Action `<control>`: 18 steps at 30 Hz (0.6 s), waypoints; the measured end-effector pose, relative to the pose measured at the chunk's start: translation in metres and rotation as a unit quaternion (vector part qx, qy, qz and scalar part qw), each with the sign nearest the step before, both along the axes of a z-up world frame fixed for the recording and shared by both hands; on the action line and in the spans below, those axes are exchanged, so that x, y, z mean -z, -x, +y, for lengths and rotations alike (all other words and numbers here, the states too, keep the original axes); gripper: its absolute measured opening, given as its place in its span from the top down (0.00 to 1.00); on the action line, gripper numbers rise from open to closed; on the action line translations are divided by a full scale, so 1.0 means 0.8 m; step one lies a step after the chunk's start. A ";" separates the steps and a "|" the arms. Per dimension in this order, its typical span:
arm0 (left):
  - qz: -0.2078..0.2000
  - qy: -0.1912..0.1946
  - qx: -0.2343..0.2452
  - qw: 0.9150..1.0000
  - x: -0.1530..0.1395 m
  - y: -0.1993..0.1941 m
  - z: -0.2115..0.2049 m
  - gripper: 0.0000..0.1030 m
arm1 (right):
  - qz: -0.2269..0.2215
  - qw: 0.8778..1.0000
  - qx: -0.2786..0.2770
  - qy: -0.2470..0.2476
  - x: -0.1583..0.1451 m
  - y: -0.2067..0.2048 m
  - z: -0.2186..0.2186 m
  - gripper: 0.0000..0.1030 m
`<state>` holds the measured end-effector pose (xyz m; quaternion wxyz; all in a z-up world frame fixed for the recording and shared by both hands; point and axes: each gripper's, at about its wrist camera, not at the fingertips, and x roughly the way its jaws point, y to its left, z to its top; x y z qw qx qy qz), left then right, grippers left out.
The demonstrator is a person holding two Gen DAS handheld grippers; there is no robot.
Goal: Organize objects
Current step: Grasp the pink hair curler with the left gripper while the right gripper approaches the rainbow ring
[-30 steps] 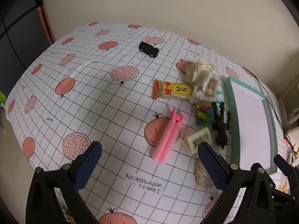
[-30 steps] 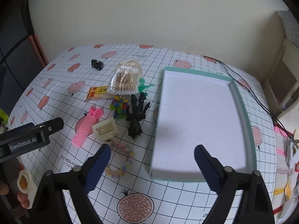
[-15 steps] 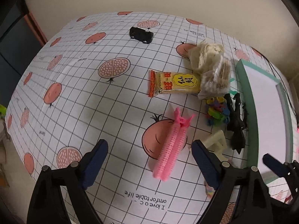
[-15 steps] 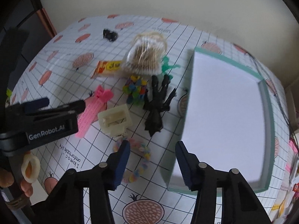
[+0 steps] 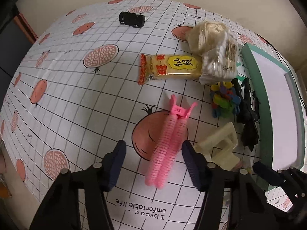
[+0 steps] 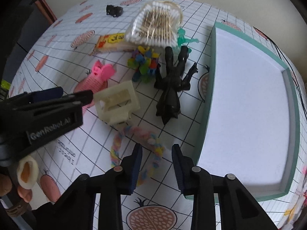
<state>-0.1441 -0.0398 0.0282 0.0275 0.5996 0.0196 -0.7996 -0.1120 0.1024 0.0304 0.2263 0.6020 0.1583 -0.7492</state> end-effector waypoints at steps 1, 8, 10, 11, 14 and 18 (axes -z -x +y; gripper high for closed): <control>0.000 -0.003 -0.001 1.000 0.001 -0.001 0.000 0.44 | -0.002 1.000 -0.001 0.001 0.000 0.000 0.001 0.69; -0.004 -0.009 0.005 1.000 0.004 0.001 0.003 0.53 | 0.006 1.000 -0.008 -0.015 0.004 -0.003 0.006 0.72; -0.007 -0.013 0.002 1.000 0.007 0.002 0.002 0.55 | 0.010 1.000 -0.008 -0.017 0.003 -0.004 0.009 0.73; -0.008 -0.015 0.000 1.000 0.007 0.002 0.000 0.56 | 0.011 1.000 -0.006 -0.017 0.003 -0.005 0.011 0.74; -0.013 -0.021 -0.006 1.000 0.009 0.003 -0.004 0.60 | 0.018 1.000 -0.011 -0.023 0.001 -0.008 0.015 0.75; -0.013 -0.006 -0.006 1.000 0.010 0.004 -0.005 0.64 | 0.018 1.000 -0.008 -0.019 -0.002 -0.008 0.024 0.75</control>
